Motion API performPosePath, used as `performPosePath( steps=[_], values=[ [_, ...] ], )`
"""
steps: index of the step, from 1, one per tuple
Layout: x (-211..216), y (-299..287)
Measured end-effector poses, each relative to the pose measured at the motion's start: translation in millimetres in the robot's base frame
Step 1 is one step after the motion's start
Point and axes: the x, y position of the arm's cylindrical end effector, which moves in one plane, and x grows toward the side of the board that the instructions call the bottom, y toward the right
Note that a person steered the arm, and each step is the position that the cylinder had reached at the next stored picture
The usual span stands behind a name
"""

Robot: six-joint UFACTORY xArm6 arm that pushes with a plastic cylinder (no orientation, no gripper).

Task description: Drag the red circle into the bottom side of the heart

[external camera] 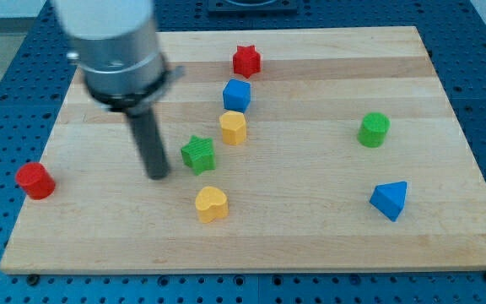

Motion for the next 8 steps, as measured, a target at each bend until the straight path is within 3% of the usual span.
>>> performPosePath(
  steps=[1, 2, 3, 5, 6, 8],
  values=[
    [-26.1, 36.9],
    [-28.6, 86.4],
    [-16.7, 91.3],
    [-26.8, 23.0],
    [-87.0, 5.4],
    [-76.9, -146.8]
  ],
)
